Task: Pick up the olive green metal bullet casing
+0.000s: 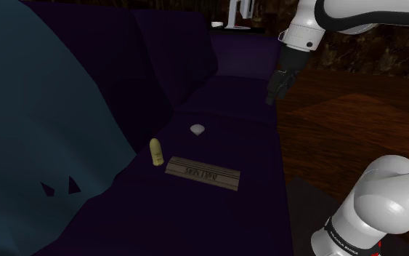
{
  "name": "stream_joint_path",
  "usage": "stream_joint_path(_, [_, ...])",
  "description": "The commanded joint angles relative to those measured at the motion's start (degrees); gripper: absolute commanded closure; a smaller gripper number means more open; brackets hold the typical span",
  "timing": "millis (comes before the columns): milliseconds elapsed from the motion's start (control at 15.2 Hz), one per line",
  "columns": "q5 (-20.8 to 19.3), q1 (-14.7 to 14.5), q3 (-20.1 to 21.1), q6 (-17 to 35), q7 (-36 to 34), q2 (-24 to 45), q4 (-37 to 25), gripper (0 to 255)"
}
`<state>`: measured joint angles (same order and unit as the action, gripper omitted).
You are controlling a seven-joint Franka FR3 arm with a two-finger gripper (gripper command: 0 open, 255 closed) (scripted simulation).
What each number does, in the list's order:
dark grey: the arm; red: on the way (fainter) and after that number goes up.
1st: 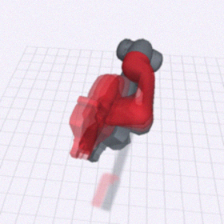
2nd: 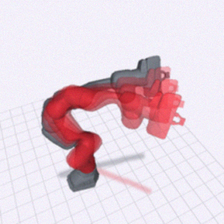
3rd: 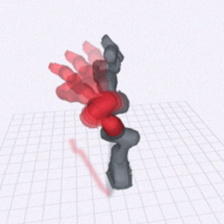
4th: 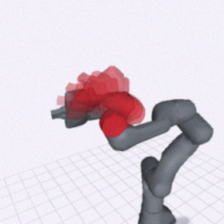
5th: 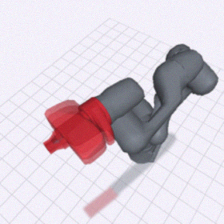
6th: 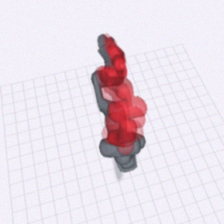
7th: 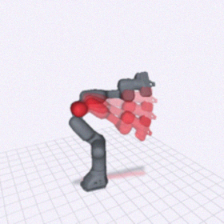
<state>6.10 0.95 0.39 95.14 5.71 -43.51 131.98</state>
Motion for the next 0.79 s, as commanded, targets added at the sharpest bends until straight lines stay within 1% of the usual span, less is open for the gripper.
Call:
stream_joint_path(0, [0.0, 0.0, 0.0, 0.0, 0.0, 0.0, 0.0, 0])
stream_joint_path(396, [0.2, -3.1, 4.6, 1.6, 0.3, 13.2, -8.6, 0])
stream_joint_path(726, [-0.9, -5.3, 8.5, 1.5, 0.1, 24.2, -17.0, 0])
